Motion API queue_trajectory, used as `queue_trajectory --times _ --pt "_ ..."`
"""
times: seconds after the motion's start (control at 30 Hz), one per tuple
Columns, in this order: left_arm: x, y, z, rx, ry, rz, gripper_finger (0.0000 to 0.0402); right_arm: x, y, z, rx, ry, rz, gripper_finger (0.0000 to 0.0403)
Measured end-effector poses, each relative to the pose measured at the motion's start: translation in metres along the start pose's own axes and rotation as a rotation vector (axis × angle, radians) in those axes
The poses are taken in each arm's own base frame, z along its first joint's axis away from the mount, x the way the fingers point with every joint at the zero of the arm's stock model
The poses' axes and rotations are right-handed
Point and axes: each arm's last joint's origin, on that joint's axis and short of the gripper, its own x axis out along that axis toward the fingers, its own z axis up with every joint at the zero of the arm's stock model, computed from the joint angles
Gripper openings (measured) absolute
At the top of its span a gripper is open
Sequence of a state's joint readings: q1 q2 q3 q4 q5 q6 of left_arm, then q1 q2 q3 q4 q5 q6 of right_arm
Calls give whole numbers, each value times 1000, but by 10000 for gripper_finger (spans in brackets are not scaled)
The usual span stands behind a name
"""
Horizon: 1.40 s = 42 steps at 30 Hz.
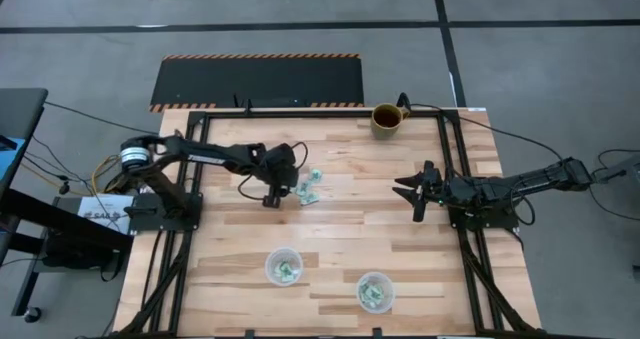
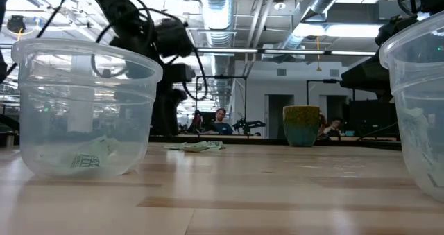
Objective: Pick and place items into bin
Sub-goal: Put the stevia packet into the left transparent bin
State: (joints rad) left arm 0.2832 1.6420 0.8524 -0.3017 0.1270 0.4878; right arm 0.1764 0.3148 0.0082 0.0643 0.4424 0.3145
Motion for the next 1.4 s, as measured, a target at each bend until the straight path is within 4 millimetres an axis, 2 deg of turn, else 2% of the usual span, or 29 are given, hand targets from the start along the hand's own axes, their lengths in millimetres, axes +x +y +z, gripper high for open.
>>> queue_trajectory --times 0.2,0.47,0.6,0.77,0.87,0.97,1.1,1.23,1.4 --pt "23 0 -8 -5 70 -37 156 0 0 0 0 0 0 133" --pt "28 0 -8 -17 73 -40 150 0 0 0 0 0 0 133" --pt "28 -1 -9 -46 85 -35 116 0 0 0 0 0 0 134" --pt "21 -1 -10 -91 115 1 43 0 0 0 0 0 0 133" --pt "11 -1 -12 -125 153 74 10 0 0 0 0 0 0 133" --pt "-2 0 -14 -165 196 169 12 0 0 0 0 0 0 134" --pt "-28 -5 -8 -218 166 246 8 0 0 0 0 0 0 133" --pt "-59 -24 6 -278 26 240 4 0 0 0 0 0 0 133" --pt "-102 -68 25 -240 -197 200 4 0 0 0 0 0 0 134"
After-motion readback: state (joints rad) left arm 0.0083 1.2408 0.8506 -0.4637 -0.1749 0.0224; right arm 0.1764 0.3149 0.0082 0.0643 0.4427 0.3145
